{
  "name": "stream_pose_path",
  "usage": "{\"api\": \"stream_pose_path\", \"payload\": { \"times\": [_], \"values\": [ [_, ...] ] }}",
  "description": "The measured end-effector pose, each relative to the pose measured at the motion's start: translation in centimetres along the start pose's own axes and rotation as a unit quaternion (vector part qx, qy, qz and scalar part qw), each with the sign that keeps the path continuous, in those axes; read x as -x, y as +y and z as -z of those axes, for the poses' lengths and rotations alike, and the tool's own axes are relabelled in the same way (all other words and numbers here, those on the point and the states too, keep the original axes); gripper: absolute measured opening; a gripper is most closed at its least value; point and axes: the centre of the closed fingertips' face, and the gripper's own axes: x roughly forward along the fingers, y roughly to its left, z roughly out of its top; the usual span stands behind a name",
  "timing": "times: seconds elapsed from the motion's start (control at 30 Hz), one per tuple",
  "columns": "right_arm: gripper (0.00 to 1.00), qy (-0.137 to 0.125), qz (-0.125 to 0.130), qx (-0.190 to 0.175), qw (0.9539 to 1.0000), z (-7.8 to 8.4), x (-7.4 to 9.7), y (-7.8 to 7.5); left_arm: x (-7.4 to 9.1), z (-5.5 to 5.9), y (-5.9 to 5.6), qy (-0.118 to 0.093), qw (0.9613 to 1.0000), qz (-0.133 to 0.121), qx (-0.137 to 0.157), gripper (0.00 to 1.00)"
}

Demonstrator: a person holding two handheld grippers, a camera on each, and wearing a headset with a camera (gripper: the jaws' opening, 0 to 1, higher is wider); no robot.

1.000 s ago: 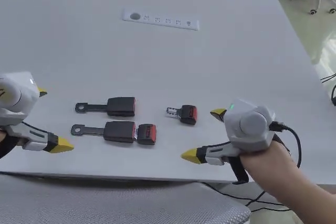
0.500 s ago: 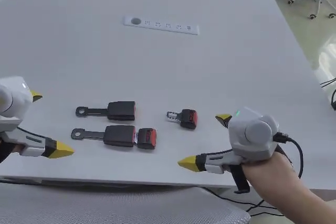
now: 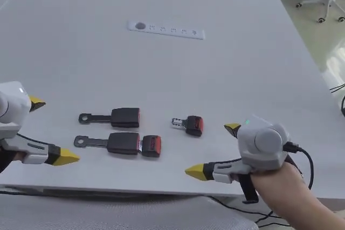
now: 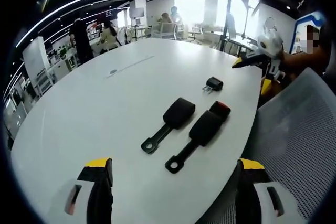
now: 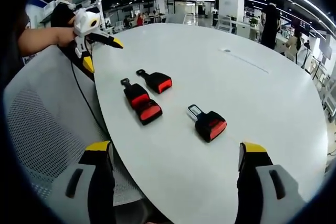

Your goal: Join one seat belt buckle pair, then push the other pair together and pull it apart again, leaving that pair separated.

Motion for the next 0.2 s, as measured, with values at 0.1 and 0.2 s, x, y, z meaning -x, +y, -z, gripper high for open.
{"api": "stream_pose_path", "payload": {
  "times": [0.1, 0.2],
  "values": [
    [0.99, 0.001, 0.000, -0.005, 1.0000, 0.14, -0.05, -0.05, -0.02, -0.15, -0.17, -0.005, 1.0000, 0.003, 0.004, 1.00],
    [0.98, 0.002, 0.002, -0.011, 0.9999, 0.32, -0.09, -0.24, -0.02, -0.19, -0.26, -0.004, 1.0000, 0.004, 0.001, 1.00]
  ]
}}
